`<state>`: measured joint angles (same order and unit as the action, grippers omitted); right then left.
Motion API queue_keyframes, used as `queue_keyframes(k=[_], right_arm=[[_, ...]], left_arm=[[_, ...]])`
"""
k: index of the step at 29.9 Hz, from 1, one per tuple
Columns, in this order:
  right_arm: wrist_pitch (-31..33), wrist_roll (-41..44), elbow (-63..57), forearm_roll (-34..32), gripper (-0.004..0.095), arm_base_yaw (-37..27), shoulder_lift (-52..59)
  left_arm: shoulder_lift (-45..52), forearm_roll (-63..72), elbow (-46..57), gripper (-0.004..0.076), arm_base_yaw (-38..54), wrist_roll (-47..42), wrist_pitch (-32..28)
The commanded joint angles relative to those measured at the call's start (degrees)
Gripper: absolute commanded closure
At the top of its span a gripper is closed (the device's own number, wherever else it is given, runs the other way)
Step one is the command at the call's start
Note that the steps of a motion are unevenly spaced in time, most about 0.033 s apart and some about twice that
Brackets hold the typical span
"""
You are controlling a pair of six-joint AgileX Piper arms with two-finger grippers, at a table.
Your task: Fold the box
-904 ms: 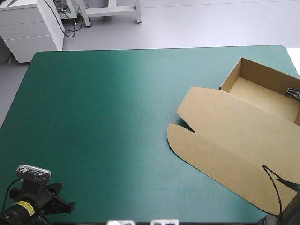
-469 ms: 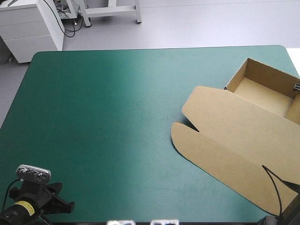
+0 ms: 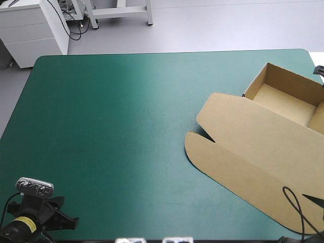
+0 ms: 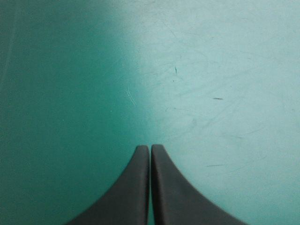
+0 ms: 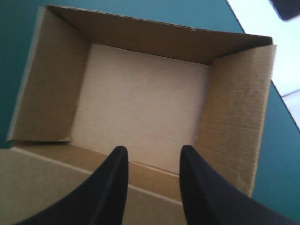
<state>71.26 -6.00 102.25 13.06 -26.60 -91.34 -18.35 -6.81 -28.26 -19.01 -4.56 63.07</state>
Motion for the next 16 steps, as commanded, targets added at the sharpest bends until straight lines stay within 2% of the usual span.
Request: queue_keyframes(k=[1, 8, 12, 16], right_arm=[[0.2, -1.9, -1.8, 3.0, 0.0627, 2.9, 11.1], [0.2, -2.1, -13.2, -0.2, 0.0828, 15.0, 27.5], [0.2, -3.2, -21.0, 0.1, 0.0848, 21.6, 35.9], [0.2, -3.2, -31.2, 1.0, 0.0849, 24.8, 43.9]], left_arm=[[-0.6, -0.6, -1.4, 0.0731, -0.1, -0.2, -3.0], [-0.6, -0.2, -1.4, 0.0731, -0.1, -0.2, -1.7], [-0.6, -0.2, -1.4, 0.0731, -0.1, -0.2, -1.7], [-0.6, 0.1, -1.4, 0.0731, -0.1, -0.2, -1.8]])
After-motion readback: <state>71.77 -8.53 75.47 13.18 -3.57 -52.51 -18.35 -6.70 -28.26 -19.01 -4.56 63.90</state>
